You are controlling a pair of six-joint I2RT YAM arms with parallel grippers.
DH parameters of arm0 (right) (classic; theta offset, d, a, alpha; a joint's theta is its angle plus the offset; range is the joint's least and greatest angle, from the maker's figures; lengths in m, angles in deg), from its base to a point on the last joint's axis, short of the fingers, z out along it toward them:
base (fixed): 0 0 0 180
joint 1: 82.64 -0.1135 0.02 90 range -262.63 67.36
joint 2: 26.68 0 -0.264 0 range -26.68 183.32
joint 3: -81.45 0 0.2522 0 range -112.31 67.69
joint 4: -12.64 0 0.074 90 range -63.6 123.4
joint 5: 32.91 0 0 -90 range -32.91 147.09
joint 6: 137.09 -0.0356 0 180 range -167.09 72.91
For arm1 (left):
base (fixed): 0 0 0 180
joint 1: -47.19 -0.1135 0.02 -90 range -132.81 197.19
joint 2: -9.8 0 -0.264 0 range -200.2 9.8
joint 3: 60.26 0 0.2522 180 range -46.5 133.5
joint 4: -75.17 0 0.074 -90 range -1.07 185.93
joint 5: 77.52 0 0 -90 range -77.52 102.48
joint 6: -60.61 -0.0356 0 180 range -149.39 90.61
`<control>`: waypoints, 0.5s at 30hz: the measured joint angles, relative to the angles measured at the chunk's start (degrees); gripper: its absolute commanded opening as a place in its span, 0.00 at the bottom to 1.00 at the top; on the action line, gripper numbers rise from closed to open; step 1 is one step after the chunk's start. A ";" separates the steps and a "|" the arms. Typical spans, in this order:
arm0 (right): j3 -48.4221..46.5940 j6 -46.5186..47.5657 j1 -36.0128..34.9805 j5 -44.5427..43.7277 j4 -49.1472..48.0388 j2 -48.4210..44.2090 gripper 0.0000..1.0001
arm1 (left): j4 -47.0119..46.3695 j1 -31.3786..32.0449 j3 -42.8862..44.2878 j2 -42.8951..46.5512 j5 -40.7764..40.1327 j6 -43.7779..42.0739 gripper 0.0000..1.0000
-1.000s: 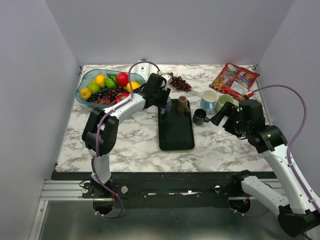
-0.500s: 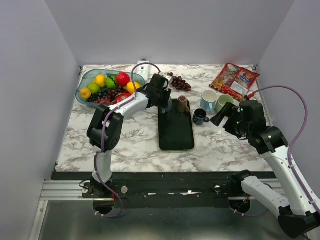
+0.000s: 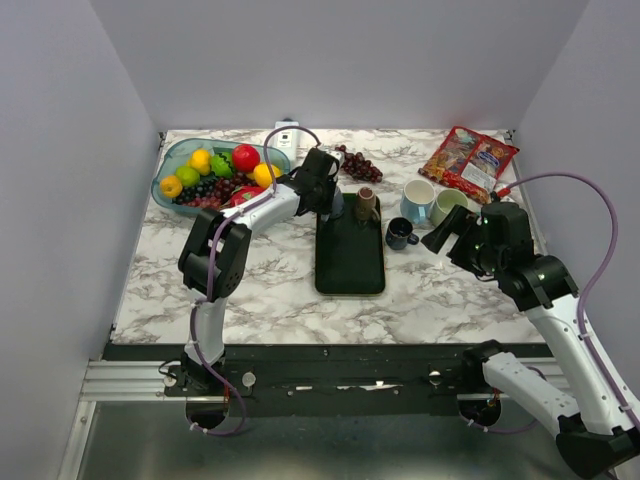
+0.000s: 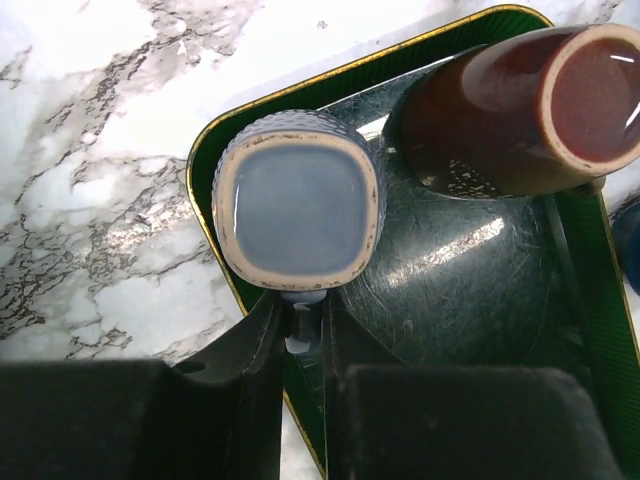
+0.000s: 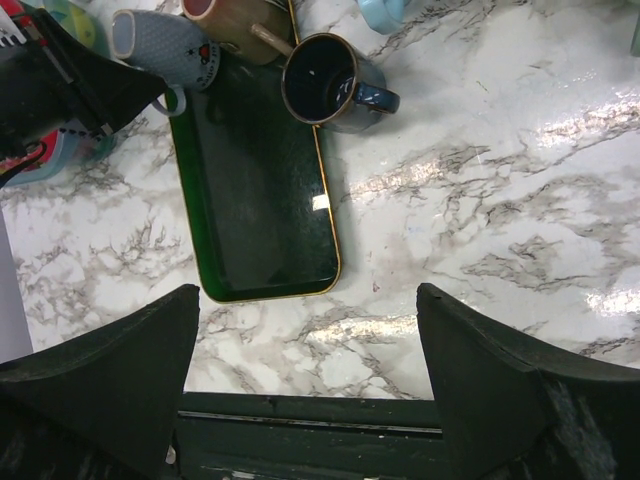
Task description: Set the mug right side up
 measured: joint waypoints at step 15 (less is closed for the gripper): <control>0.33 -0.50 0.00 0.13 -0.04 -1.40 0.94 | 1.66 -0.02 -0.79 3.63 -1.46 1.42 0.00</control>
